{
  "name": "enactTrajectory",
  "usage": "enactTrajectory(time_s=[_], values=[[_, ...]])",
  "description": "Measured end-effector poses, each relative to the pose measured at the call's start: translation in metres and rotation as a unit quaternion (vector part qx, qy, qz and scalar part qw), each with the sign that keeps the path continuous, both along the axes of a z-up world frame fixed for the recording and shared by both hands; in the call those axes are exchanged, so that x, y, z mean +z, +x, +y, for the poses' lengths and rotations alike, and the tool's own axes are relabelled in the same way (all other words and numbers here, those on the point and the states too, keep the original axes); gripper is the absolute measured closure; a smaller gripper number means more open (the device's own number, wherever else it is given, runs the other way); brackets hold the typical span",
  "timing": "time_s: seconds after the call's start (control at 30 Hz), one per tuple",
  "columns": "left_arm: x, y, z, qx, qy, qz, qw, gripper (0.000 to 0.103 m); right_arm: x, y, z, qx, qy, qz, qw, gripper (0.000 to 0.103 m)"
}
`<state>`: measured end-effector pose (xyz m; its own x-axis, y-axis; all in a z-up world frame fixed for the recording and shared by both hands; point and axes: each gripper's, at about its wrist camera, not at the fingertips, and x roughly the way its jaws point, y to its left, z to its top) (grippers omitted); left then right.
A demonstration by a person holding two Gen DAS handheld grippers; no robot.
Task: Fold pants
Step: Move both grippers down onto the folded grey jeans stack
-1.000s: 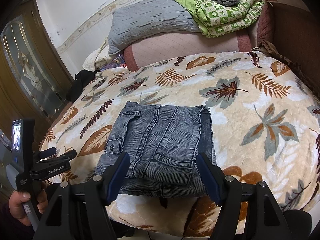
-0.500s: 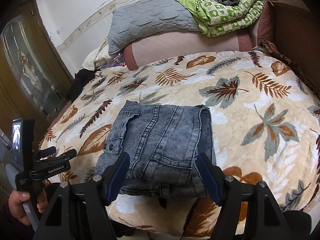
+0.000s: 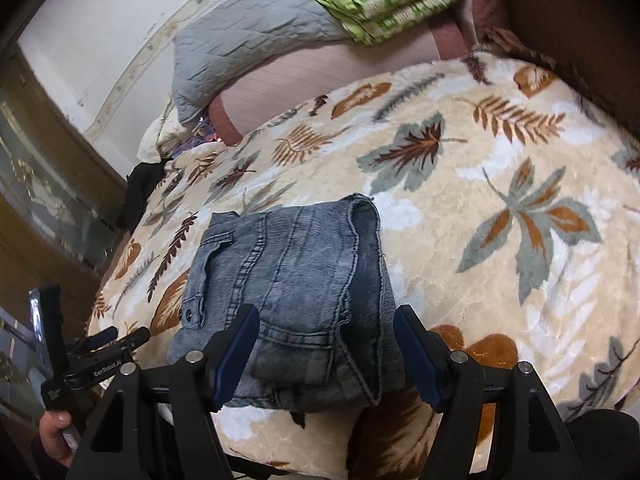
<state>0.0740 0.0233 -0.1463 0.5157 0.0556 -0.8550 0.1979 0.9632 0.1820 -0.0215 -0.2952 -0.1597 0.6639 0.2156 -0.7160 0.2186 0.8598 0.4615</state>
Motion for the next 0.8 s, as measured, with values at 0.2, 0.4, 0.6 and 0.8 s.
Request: enactTrajectory(time_s=[0.2,0.4,0.6,0.8], values=[[-0.010,0.023,-0.007,-0.018,-0.049,0.022,0.9984,0.022,-0.024,0.023,-0.024,-0.012,0.057,0.028,0.998,0.030],[-0.012,0.033,-0.019,-0.044,-0.095,0.031,0.9940,0.022,-0.036,0.032,-0.035,-0.022,0.075,0.039,0.996,0.030],[-0.011,0.030,-0.024,-0.040,-0.071,0.014,0.9966,0.022,-0.039,0.027,-0.036,-0.026,0.075,0.040,0.996,0.030],[-0.002,0.023,-0.019,-0.035,-0.063,-0.005,0.9974,0.022,-0.032,0.024,-0.026,-0.019,0.067,0.036,0.997,0.030]])
